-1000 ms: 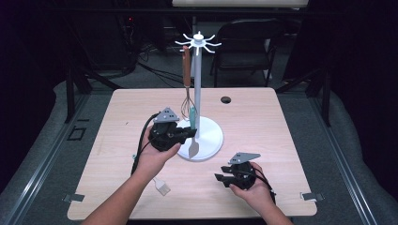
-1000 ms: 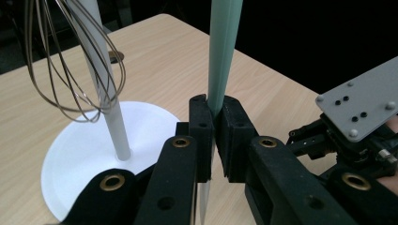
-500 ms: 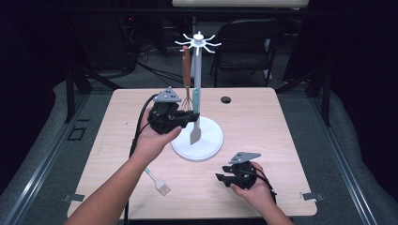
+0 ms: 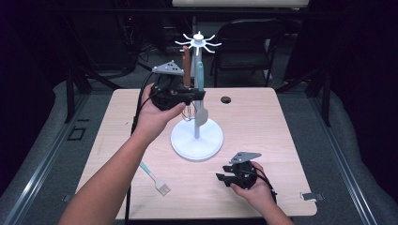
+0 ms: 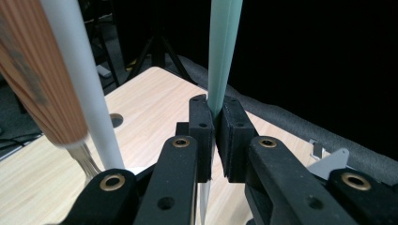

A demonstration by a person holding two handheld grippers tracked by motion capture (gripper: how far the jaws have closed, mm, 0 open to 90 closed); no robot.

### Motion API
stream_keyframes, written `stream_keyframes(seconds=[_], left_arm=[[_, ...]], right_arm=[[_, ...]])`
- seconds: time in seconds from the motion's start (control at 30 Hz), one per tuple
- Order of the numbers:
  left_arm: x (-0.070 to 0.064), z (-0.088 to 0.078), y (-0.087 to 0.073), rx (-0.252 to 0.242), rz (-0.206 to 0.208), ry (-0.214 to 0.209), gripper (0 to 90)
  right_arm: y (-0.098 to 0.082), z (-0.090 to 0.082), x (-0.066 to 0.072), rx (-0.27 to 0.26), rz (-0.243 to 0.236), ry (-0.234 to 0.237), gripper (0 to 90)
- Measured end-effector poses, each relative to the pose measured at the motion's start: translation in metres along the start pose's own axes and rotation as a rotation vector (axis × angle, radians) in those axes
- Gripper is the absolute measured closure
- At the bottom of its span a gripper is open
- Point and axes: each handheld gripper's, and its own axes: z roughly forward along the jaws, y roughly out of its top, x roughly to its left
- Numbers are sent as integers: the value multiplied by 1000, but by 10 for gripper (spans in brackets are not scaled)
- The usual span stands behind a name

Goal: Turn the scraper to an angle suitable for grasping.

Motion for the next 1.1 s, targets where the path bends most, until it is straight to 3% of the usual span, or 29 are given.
stream_keyframes(seconds=[0.23,0.73,1.1], left_arm=[[10,0,10,13,-26,-2,849],[27,7,11,15,-74,-61,848],[39,10,10,8,-109,-67,819]], right_arm=[[2,-2,2,-10,0,1,570],[2,0,2,-6,-17,-3,569],[1,1,3,-13,-21,-4,571]])
